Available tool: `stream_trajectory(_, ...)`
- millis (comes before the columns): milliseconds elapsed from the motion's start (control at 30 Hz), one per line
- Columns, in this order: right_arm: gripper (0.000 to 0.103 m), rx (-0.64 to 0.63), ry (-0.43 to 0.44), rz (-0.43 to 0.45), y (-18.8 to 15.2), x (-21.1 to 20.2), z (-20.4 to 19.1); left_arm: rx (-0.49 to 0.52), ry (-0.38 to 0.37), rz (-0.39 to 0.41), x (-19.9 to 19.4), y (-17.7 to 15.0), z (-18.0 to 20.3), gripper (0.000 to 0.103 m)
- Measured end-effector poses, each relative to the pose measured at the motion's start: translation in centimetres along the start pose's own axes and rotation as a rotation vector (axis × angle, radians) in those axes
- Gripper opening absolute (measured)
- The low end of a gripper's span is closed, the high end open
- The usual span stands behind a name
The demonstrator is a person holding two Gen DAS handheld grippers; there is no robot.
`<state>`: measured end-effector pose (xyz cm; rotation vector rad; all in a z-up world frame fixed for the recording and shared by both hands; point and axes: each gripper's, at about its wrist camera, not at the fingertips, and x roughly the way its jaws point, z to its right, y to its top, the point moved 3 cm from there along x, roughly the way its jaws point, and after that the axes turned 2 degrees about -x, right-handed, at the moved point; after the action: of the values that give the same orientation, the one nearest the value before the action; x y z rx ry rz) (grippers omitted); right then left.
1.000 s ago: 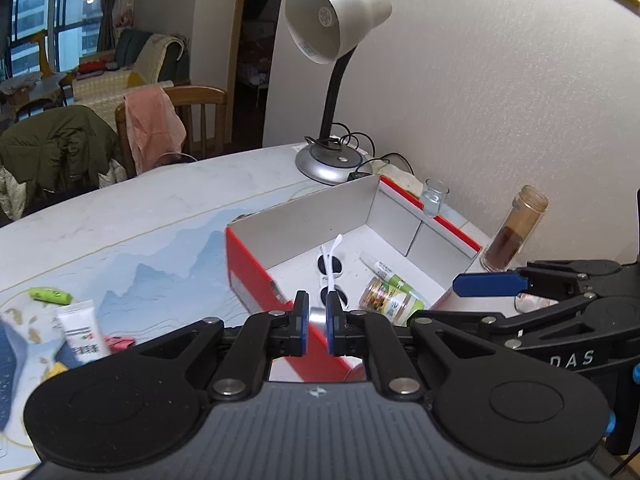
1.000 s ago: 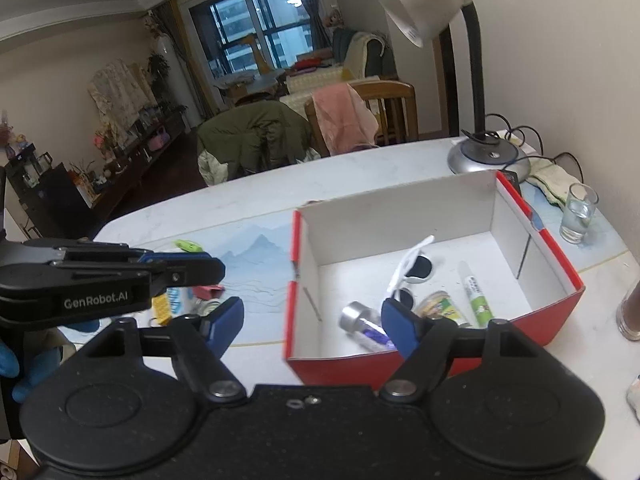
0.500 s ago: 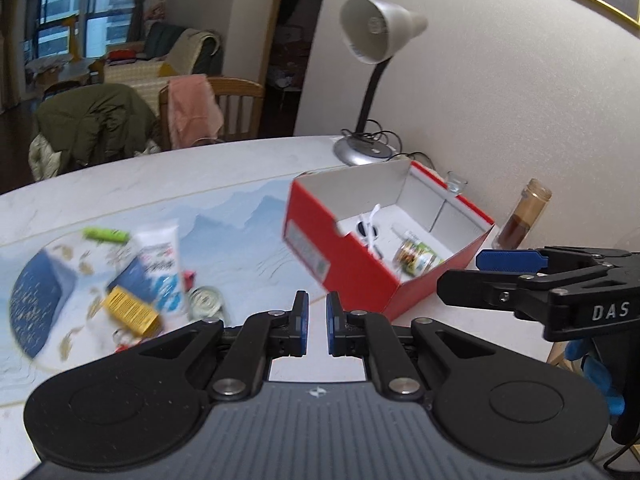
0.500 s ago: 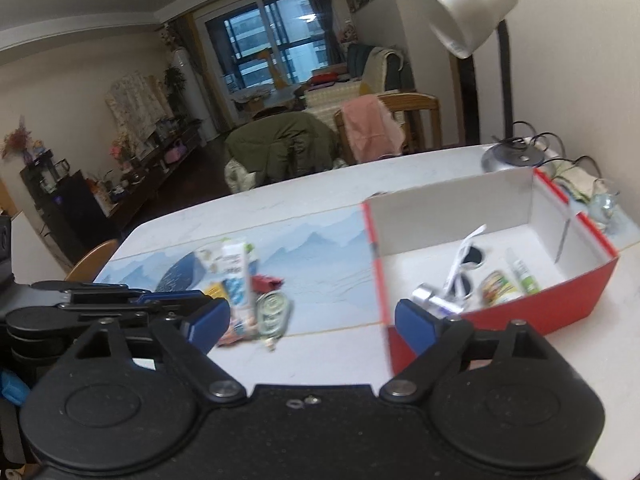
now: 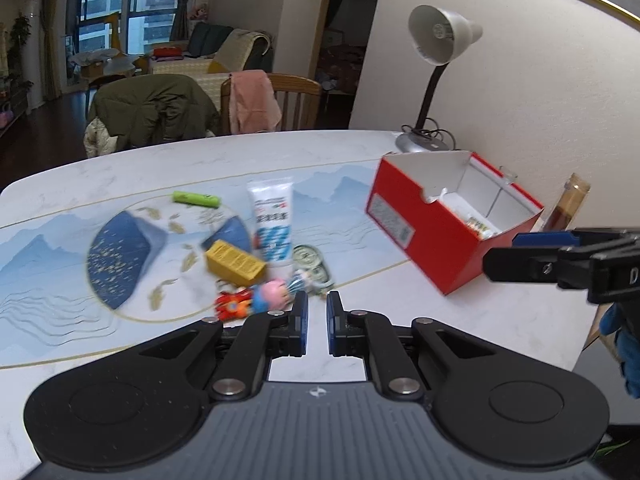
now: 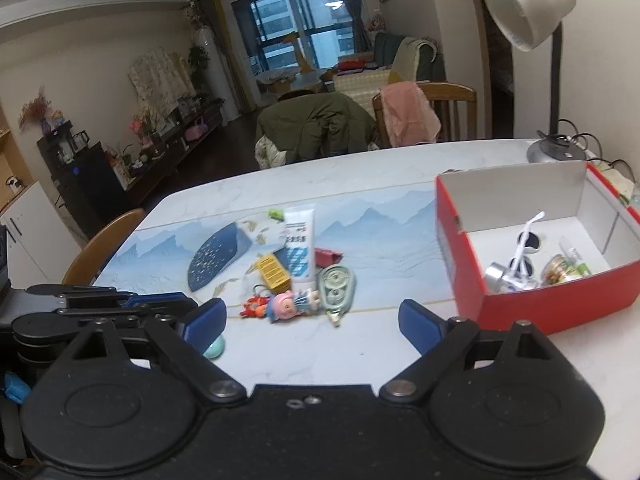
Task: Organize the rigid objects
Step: 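Withdraw both tools from the box toward the remaining items, then grasp the teal pencil sharpener with left tool while right tool grasps the pink-haired doll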
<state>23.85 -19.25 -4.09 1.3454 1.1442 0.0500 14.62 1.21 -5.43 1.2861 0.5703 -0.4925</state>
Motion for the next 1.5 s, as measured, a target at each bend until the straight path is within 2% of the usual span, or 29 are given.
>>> stream_trajectory(67, 0.093, -0.007, 0.001, -0.009, -0.1, 0.4, -0.8, -0.005, 0.012, -0.011, 0.0, -0.8, -1.1, 0.018)
stream_trajectory(100, 0.093, -0.007, 0.006, -0.012, -0.1, 0.6, -1.0, -0.012, 0.013, -0.015, 0.0, -1.2, -1.6, 0.034)
stream_trajectory(133, 0.093, -0.011, 0.005, -0.016, -0.1, 0.8, -1.3, -0.021, 0.013, -0.017, -0.1, -1.5, -2.2, 0.057)
stream_trajectory(167, 0.093, -0.014, 0.004, -0.019, -0.2, 1.0, -1.6, -0.031, 0.009, -0.015, -0.1, -1.8, -2.7, 0.067)
stream_trajectory(200, 0.093, -0.014, 0.007, -0.023, -0.3, 1.2, -1.9, -0.035, 0.003, -0.013, -0.3, -2.1, -3.1, 0.072)
stream_trajectory(300, 0.093, -0.021, 0.006, -0.036, -0.4, 1.9, -2.6, -0.045, 0.0, -0.025, -0.2, -2.7, -4.2, 0.073)
stream_trajectory(333, 0.093, -0.02, 0.005, -0.043, -0.5, 2.2, -2.8, -0.047, 0.003, -0.029, 0.0, -2.9, -4.6, 0.081)
stream_trajectory(400, 0.093, -0.026, -0.001, -0.054, -0.6, 2.7, -3.2, -0.039, 0.026, -0.024, 0.3, -3.3, -5.1, 0.089)
stream_trajectory(467, 0.093, -0.033, -0.006, -0.064, -0.6, 3.3, -3.6, -0.046, 0.026, -0.021, 0.6, -3.6, -5.7, 0.089)
stream_trajectory(500, 0.093, -0.036, -0.009, -0.069, -0.6, 3.7, -3.7, -0.053, 0.023, -0.026, 0.8, -3.7, -6.0, 0.093)
stream_trajectory(533, 0.093, -0.041, -0.012, -0.076, -0.6, 4.1, -3.8, -0.059, 0.027, -0.03, 1.1, -3.8, -6.3, 0.103)
stream_trajectory(767, 0.097, -0.058, -0.035, -0.106, -0.5, 7.7, -4.3, -0.076, 0.069, -0.033, 3.2, -5.0, -8.1, 0.103)
stream_trajectory(1100, 0.097, -0.111, -0.086, -0.164, -0.4, 14.7, -5.0, -0.106, 0.116, -0.028, 6.3, -5.9, -9.5, 0.103)
stream_trajectory(1300, 0.099, -0.153, -0.089, -0.188, -0.7, 17.8, -5.5, -0.086, 0.148, -0.061, 8.4, -6.6, -9.4, 0.103)
stream_trajectory(1500, 0.096, -0.161, -0.145, -0.223, -1.1, 20.2, -5.1, -0.085, 0.157, -0.093, 9.5, -7.0, -9.1, 0.103)
